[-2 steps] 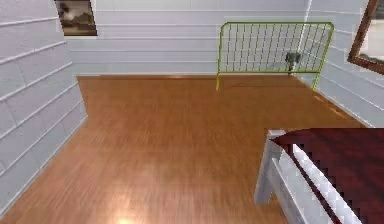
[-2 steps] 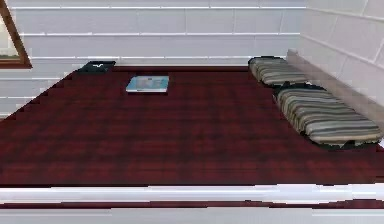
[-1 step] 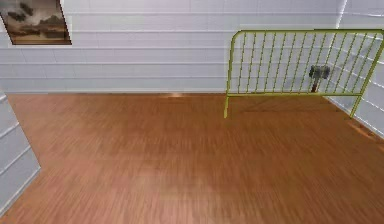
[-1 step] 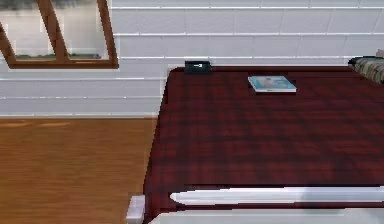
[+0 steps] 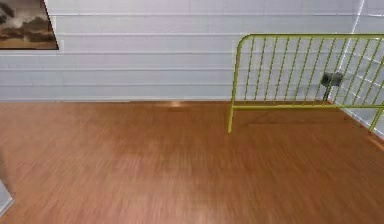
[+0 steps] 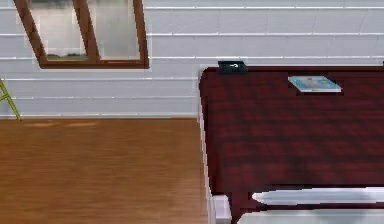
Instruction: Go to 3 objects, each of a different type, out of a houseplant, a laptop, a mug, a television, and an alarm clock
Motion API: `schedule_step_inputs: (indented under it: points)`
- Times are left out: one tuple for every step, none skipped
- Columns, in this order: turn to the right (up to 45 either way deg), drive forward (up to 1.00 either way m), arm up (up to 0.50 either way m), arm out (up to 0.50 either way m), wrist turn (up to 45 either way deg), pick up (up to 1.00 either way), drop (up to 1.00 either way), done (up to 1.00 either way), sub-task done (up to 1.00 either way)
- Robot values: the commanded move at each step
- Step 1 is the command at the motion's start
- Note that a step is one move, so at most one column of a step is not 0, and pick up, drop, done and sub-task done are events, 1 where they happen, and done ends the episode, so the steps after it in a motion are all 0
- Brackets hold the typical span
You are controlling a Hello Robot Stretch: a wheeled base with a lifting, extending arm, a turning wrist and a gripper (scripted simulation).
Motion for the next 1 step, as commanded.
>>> schedule_step_inputs:
  points:
    - [42.0,0.00,0.00,0.00,0.0,0.00,0.00,0.00,0.00]
